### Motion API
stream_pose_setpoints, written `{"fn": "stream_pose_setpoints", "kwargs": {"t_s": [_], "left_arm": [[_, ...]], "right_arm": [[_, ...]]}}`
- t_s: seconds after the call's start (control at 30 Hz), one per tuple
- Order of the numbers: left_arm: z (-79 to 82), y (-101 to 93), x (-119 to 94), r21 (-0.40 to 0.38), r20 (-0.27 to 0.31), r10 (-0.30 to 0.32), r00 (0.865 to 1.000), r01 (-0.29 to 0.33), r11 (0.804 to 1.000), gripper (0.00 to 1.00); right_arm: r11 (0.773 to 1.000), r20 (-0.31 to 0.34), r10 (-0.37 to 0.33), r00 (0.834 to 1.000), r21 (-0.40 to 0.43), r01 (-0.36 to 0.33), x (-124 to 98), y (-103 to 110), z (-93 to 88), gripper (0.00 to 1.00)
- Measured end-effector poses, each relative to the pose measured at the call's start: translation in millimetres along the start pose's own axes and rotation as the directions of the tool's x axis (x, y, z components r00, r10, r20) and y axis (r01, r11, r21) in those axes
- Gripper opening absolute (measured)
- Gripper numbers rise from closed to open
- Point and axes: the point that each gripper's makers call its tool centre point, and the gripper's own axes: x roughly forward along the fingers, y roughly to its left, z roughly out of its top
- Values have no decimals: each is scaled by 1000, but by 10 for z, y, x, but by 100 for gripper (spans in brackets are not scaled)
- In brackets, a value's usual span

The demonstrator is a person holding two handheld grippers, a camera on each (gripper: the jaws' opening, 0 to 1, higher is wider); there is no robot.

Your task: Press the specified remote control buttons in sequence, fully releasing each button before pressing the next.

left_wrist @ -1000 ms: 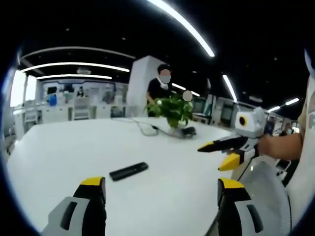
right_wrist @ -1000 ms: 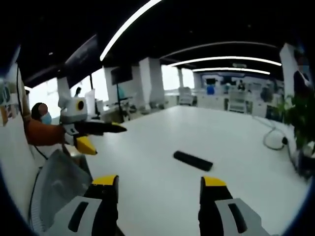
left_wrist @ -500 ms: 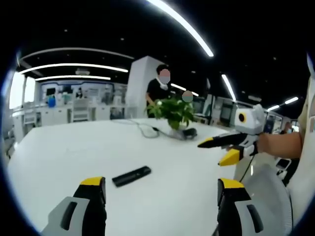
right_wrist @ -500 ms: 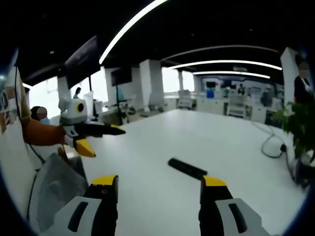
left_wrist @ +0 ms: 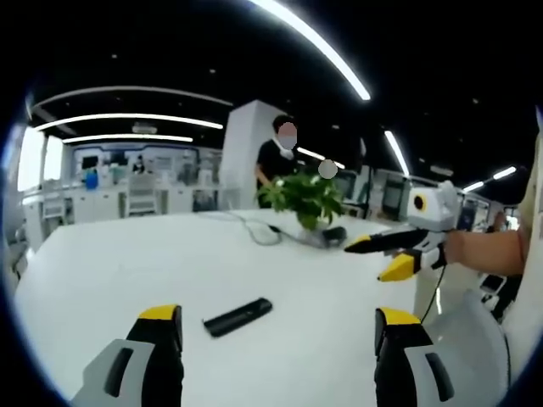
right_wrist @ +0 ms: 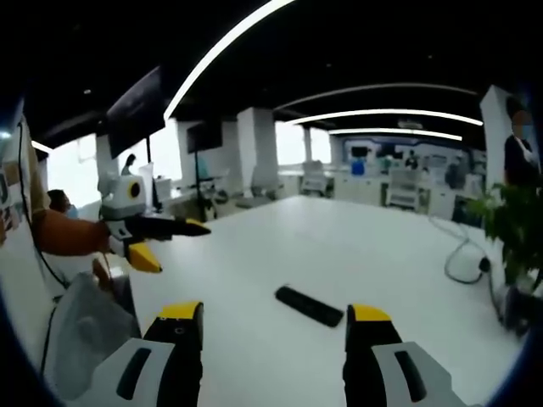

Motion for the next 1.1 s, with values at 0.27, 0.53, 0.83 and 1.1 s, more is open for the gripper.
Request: {"fn": "stream_pose_setpoints", "kwargs": {"t_s": [0.27, 0.53, 0.83, 1.1], "left_arm": [[79, 182, 66, 10, 12, 13, 1000, -13, 1000, 96], [108, 325, 163, 25, 6, 18, 1000, -18, 1000, 96], [140, 465, 284, 72, -22, 12, 1000, -10, 997, 96], [208, 548, 384, 85, -51, -22, 998, 26, 996, 96]], "right_arm": [[1000, 14, -6, 1000, -9, 6, 112, -107, 111, 66], [1000, 13, -3, 1000, -24, 3, 236, -220, 190, 66], [997, -27, 12, 1000, -76, -14, 347, -418, 238, 66], [988, -88, 52, 995, -141, -64, 436, -482, 263, 66]]}}
